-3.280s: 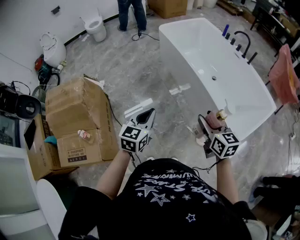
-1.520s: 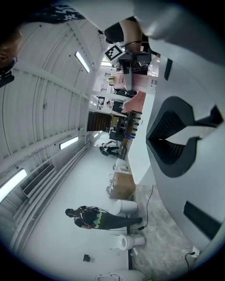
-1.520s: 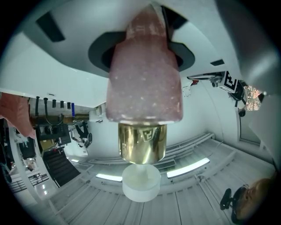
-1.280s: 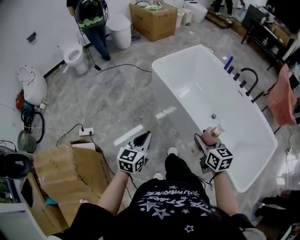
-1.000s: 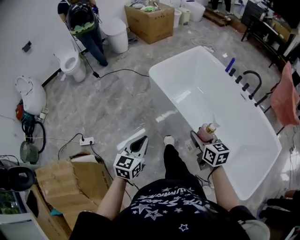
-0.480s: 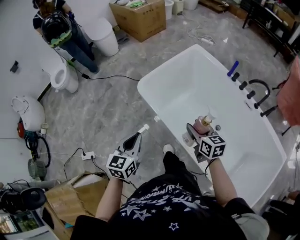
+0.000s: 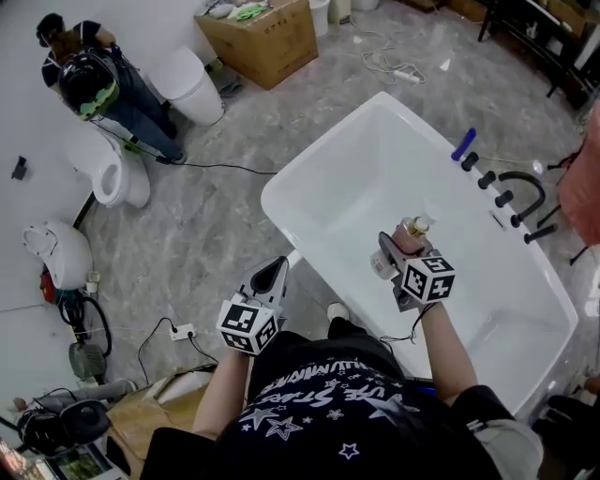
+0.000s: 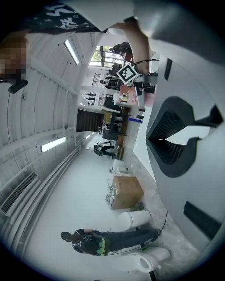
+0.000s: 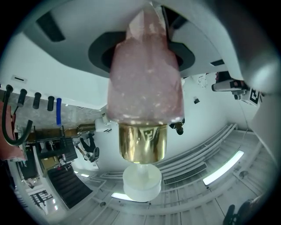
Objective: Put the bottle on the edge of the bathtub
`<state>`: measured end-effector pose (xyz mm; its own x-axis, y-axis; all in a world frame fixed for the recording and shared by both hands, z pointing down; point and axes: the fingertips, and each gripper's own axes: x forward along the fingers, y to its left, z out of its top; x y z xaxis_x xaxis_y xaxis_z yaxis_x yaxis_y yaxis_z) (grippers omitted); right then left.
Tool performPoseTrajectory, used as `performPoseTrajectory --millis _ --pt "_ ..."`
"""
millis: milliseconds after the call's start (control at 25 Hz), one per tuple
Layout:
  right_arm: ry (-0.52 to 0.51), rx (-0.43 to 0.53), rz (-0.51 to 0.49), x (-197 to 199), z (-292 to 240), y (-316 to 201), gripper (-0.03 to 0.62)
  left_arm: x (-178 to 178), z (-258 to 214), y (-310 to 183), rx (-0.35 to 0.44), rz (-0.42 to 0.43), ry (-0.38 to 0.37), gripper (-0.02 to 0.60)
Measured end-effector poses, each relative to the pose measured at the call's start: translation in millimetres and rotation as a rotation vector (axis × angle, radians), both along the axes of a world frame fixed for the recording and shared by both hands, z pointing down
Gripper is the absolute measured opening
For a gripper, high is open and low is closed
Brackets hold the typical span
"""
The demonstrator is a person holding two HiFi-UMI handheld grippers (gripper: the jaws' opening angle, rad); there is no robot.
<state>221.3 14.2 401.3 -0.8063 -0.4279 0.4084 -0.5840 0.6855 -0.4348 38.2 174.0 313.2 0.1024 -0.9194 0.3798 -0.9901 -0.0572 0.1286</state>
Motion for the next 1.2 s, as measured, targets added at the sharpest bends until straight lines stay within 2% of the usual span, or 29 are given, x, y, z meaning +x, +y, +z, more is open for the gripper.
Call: performPoseTrajectory --millis 160,360,680,880,1080,1200 --pt "0.004 -0.006 0.043 1 0 -20 0.213 -1 9 -14 -0.041 0.042 0.001 0.015" --pt "0.015 -0.005 0.117 13 11 -45 0.213 -1 25 -57 -0.069 0.128 0.006 0.015" --pt "0.04 -0.013 0.254 -1 17 -72 0.213 -32 35 -131 -0.05 0.267 0.031 0.015" --pt "0.062 -0.013 0.376 -33 20 -114 0.213 -77 44 -184 -0.05 0.354 0.058 0.015" --pt "0.113 0.001 0.493 -93 24 -179 0.213 -151 63 -245 -0.065 0.437 0.055 0.015" --pt "0.133 0.015 0.551 -133 28 -224 0.215 -194 78 -282 -0.086 0.473 0.087 0.015"
